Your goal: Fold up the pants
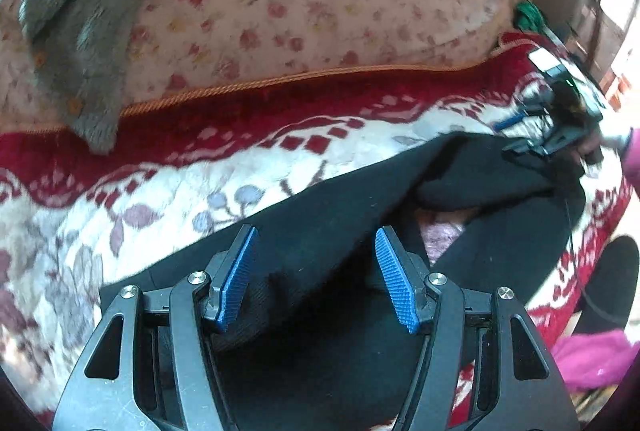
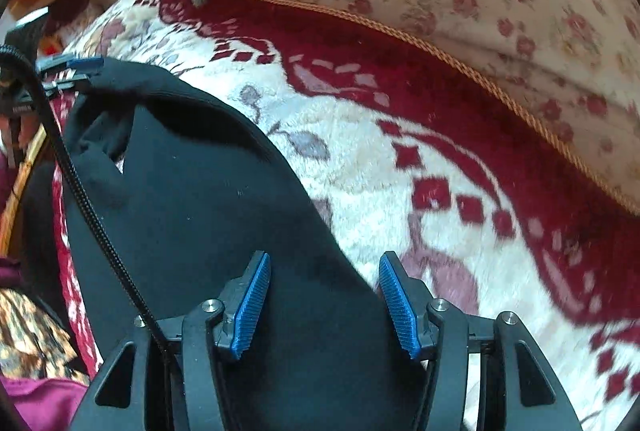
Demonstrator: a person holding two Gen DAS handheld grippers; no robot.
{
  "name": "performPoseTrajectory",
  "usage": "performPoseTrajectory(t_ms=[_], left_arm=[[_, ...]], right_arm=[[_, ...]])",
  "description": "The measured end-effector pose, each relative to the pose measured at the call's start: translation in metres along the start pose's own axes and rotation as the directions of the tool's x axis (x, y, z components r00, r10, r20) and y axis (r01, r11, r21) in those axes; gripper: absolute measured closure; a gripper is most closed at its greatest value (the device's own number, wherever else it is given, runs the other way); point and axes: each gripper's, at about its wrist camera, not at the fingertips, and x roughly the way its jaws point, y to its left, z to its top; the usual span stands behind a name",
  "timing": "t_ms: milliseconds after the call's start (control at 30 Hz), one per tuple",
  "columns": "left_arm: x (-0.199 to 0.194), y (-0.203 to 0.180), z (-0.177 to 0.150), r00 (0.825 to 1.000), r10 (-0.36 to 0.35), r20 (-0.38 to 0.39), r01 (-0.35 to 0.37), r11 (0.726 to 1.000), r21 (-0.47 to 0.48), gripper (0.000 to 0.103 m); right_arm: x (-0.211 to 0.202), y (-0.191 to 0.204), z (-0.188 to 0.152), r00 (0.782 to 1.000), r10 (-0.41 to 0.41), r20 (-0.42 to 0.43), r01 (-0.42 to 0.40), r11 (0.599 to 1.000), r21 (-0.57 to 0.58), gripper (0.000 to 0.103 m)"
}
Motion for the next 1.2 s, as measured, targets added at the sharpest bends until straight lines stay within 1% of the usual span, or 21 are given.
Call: performPoseTrajectory(t_ms=[133,200,267,333,367,400,433,467,500,533,567,600,667,733,833,867,933,1033,1100,1133,1200], left_arm=[[0.016,-0.010,-0.001,0.997,0.001,-0.075,0.004,0.997,0.074,0.043],[0.023,-0.013,-0.004,0.995,0.027,-0.095,-0.017,0.994,0.112,0.043],[0.033,-0.014,-0.006,0.991,0.065,-0.114,-0.048,0.989,0.141,0.043],[0.045,-0.014,-0.008,0.983,0.123,-0.134,-0.100,0.981,0.167,0.043],[0.049,-0.014,-0.008,0.979,0.147,-0.139,-0.121,0.976,0.181,0.043],[0.053,-0.013,-0.009,0.976,0.168,-0.140,-0.140,0.971,0.192,0.043],[0.058,-0.012,-0.009,0.972,0.191,-0.136,-0.161,0.966,0.204,0.047],[0.060,-0.011,-0.008,0.972,0.197,-0.131,-0.168,0.965,0.202,0.055],[0.061,-0.009,-0.007,0.973,0.193,-0.128,-0.166,0.967,0.196,0.074],[0.061,-0.007,-0.005,0.974,0.190,-0.122,-0.166,0.969,0.183,0.085],[0.059,-0.006,-0.001,0.976,0.191,-0.107,-0.171,0.970,0.171,0.090],[0.056,-0.004,0.002,0.977,0.193,-0.090,-0.177,0.971,0.162,0.093],[0.047,0.000,0.010,0.980,0.195,-0.050,-0.186,0.973,0.138,0.094],[0.037,0.006,0.017,0.982,0.187,-0.019,-0.184,0.976,0.114,0.095],[0.014,0.017,0.025,0.982,0.184,0.039,-0.186,0.980,0.066,0.095],[0.008,0.018,0.026,0.982,0.179,0.051,-0.182,0.982,0.056,0.095],[-0.005,0.019,0.027,0.979,0.185,0.083,-0.189,0.981,0.046,0.095],[-0.025,0.018,0.022,0.973,0.193,0.126,-0.199,0.979,0.038,0.095],[-0.034,0.016,0.014,0.969,0.202,0.145,-0.210,0.977,0.043,0.095],[-0.039,0.015,0.005,0.968,0.204,0.149,-0.212,0.976,0.046,0.095],[-0.044,0.014,-0.009,0.968,0.204,0.148,-0.212,0.976,0.043,0.095]], right_arm=[[0.012,-0.003,0.008,0.998,0.019,-0.060,-0.020,0.999,-0.027,0.046],[0.014,-0.005,0.011,0.996,0.033,-0.085,-0.035,0.999,-0.020,0.045],[0.015,-0.009,0.012,0.993,0.057,-0.101,-0.055,0.998,0.018,0.045],[0.015,-0.010,0.011,0.993,0.068,-0.093,-0.066,0.997,0.026,0.045],[0.015,-0.006,0.010,0.994,0.062,-0.088,-0.061,0.998,0.006,0.048],[0.014,-0.003,0.010,0.995,0.061,-0.083,-0.062,0.998,-0.011,0.055],[0.013,0.002,0.010,0.995,0.066,-0.080,-0.069,0.997,-0.031,0.061],[0.011,0.009,0.010,0.995,0.063,-0.081,-0.067,0.996,-0.055,0.070],[0.012,0.014,0.011,0.995,0.056,-0.081,-0.061,0.996,-0.069,0.079],[0.011,0.022,0.011,0.996,0.027,-0.082,-0.036,0.994,-0.106,0.081],[0.010,0.029,0.011,0.996,-0.006,-0.086,-0.006,0.991,-0.137,0.085],[0.009,0.032,0.011,0.995,-0.030,-0.092,0.015,0.987,-0.158,0.091],[0.004,0.037,0.014,0.990,-0.099,-0.099,0.077,0.976,-0.205,0.099],[-0.005,0.036,0.018,0.988,-0.130,-0.086,0.110,0.971,-0.211,0.099],[-0.026,0.042,0.028,0.978,-0.205,-0.029,0.192,0.953,-0.236,0.099],[-0.037,0.044,0.032,0.972,-0.236,0.002,0.230,0.944,-0.236,0.099],[-0.059,0.047,0.039,0.960,-0.270,0.067,0.279,0.936,-0.215,0.099],[-0.084,0.058,0.046,0.943,-0.305,0.133,0.327,0.923,-0.201,0.099],[-0.097,0.072,0.044,0.937,-0.310,0.159,0.339,0.917,-0.210,0.099],[-0.101,0.082,0.041,0.938,-0.306,0.164,0.337,0.916,-0.219,0.099],[-0.103,0.100,0.028,0.948,-0.277,0.155,0.308,0.923,-0.232,0.099]])
